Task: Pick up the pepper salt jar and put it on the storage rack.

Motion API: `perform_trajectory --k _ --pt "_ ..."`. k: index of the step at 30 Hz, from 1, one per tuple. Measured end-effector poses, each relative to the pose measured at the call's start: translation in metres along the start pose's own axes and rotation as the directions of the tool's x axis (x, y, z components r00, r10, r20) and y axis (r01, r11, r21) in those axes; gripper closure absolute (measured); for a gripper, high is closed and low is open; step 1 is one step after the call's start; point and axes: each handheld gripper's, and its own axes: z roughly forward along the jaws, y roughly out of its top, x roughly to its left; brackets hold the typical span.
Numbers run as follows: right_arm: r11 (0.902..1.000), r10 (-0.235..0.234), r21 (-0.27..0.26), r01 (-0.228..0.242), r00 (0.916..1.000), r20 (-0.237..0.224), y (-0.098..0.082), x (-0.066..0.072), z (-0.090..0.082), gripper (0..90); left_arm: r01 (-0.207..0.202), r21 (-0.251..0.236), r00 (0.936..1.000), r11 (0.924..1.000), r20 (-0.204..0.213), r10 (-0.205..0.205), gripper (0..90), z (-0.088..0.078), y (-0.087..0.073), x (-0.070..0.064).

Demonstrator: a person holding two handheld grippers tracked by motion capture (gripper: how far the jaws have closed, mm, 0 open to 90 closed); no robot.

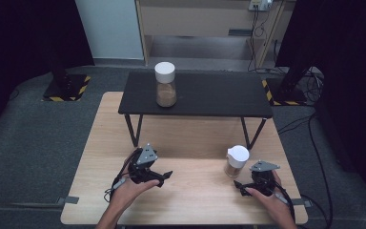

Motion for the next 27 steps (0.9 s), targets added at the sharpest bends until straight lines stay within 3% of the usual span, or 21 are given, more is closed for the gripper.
perform_trajectory --k 6,10,12,13,15,16,17,18,19,20,21,22,25,26,27 --pt "1.0 0.002 0.0 -0.002 1.0 0.0 0.0 0.0 0.0 1.5 0.039 0.019 0.9986 0.9991 -0.038 -0.038 2.6 -0.004 -0.021 0.0" --pt "1.0 0.003 0.0 -0.003 1.0 0.001 0.0 0.0 0.0 1.6 0.083 0.009 0.9927 0.9965 -0.088 -0.082 3.4 -0.011 -0.035 0.001" --pt "1.0 0.004 0.0 -0.004 1.0 0.002 0.0 0.001 0.0 1.6 0.122 0.003 0.9858 0.9926 -0.117 -0.121 3.2 -0.016 -0.044 0.004" --pt "1.0 0.005 0.0 -0.005 1.0 0.002 0.0 0.001 0.0 1.6 0.13 0.017 0.9805 0.9914 -0.151 -0.126 3.1 -0.019 -0.046 0.005" --pt "1.0 0.005 0.0 -0.005 1.0 0.003 0.0 0.001 0.0 1.6 0.129 0.021 0.9778 0.9914 -0.169 -0.124 2.9 -0.021 -0.048 0.005" --pt "1.0 0.005 0.0 -0.005 1.0 0.003 0.0 0.001 0.0 1.6 0.166 -0.001 0.9692 0.9861 -0.184 -0.164 2.7 -0.025 -0.054 0.01" --pt "1.0 0.005 0.0 -0.005 1.0 0.003 0.0 0.001 0.0 1.6 0.179 -0.007 0.9644 0.9839 -0.197 -0.177 2.5 -0.027 -0.056 0.011" --pt "1.0 0.007 0.0 -0.007 1.0 0.004 0.0 0.001 -0.001 1.7 0.179 -0.007 0.9644 0.9839 -0.197 -0.177 2.5 -0.027 -0.056 0.011" --pt "1.0 0.006 0.0 -0.006 1.0 0.004 0.0 0.001 -0.001 1.6 0.196 -0.01 0.9567 0.9805 -0.217 -0.194 2.4 -0.03 -0.059 0.014" --pt "1.0 0.006 0.0 -0.006 1.0 0.005 -0.001 0.001 -0.001 1.7 0.206 -0.011 0.9532 0.9785 -0.224 -0.203 2.4 -0.031 -0.061 0.015" --pt "1.0 0.006 0.0 -0.006 1.0 0.005 -0.001 0.001 -0.001 1.7 0.206 -0.011 0.9532 0.9785 -0.224 -0.203 2.3 -0.031 -0.061 0.015" --pt "1.0 0.007 0.0 -0.007 1.0 0.006 -0.001 0.002 -0.001 1.7 0.216 -0.005 0.9472 0.9764 -0.242 -0.211 2.2 -0.033 -0.063 0.016" --pt "1.0 0.008 0.0 -0.008 1.0 0.006 -0.001 0.002 -0.001 1.7 0.222 0.008 0.943 0.975 -0.256 -0.213 2.0 -0.033 -0.064 0.017" --pt "1.0 0.008 0.0 -0.008 0.9999 0.006 -0.001 0.002 -0.001 1.7 0.248 0.009 0.9375 0.9686 -0.254 -0.238 1.5 -0.033 -0.066 0.021" --pt "1.0 0.008 0.0 -0.008 0.9999 0.006 -0.001 0.002 -0.001 1.7 0.248 0.009 0.9375 0.9686 -0.254 -0.238 1.3 -0.033 -0.066 0.021"
